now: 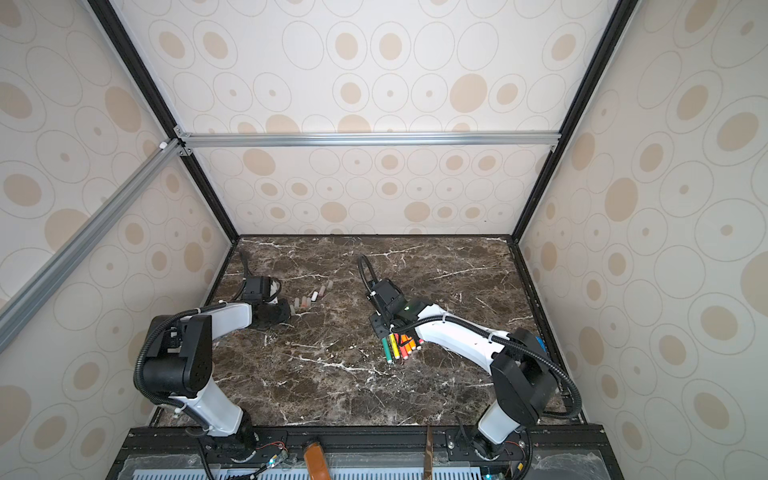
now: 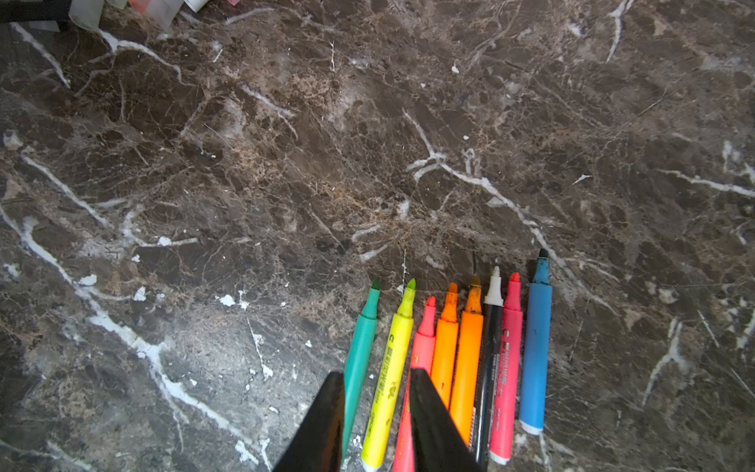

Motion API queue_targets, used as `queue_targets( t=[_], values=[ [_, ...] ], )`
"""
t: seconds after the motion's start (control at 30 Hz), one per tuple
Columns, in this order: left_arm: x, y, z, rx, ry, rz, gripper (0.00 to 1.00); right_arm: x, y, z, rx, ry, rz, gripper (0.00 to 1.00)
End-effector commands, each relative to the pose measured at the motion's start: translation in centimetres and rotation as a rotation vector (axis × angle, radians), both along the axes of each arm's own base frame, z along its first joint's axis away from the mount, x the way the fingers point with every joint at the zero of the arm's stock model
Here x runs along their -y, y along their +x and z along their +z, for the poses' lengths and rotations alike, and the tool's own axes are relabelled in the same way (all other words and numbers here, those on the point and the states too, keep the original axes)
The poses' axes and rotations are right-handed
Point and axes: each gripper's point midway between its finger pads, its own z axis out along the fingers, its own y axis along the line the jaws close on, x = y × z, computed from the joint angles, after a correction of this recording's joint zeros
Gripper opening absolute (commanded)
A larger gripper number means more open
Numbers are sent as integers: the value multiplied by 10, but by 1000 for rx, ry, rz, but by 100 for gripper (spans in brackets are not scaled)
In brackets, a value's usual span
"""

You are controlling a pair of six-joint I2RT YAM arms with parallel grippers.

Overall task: Remove pen caps from pens
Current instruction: Place the pen cap at the middle-left of the table.

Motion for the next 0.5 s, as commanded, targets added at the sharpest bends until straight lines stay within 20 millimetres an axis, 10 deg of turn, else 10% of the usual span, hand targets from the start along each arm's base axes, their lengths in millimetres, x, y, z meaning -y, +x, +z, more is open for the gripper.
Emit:
queue_targets(
  t=[0.0,0.47],
  values=[
    [-2,3,-7,-22,-10,6,7,6,-4,-3,-18,-11,-10,30],
    [-3,7,0,-7,-10,2,20,3,-3,-11,-41,-13,-11,30]
  ],
)
